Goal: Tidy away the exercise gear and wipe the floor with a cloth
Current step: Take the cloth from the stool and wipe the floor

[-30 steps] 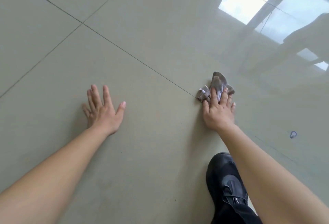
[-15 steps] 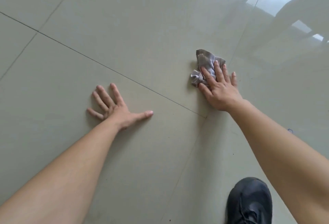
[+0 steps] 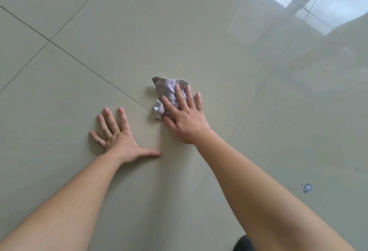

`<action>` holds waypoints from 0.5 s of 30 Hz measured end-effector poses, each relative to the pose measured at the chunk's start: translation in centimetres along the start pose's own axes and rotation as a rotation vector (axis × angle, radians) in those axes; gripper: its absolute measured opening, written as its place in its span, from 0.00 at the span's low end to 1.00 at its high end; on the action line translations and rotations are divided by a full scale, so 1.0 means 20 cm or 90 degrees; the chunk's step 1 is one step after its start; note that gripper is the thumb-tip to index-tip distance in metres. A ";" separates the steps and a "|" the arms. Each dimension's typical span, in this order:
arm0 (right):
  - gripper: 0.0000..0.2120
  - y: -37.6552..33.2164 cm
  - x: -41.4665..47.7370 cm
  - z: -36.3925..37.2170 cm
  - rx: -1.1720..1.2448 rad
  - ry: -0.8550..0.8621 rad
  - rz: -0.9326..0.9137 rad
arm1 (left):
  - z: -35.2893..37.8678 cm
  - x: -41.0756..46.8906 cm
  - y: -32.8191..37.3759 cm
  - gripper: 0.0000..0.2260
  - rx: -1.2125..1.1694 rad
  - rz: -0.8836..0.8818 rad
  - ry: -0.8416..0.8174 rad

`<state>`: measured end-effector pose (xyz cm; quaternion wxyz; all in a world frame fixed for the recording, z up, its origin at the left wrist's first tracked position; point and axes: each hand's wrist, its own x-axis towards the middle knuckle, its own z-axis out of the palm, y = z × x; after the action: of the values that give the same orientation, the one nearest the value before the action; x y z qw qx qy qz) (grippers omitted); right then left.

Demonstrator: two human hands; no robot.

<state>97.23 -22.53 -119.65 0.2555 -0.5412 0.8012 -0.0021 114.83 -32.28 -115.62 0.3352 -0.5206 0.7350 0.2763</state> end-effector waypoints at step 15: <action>0.33 0.43 0.55 -0.35 0.033 0.058 0.239 | -0.03 0.04 0.02 0.79 0.016 -0.037 -0.032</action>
<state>83.78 -30.44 -120.36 0.2288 -0.3750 0.8983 0.0004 114.12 -33.05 -115.79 0.3680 -0.5306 0.7141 0.2705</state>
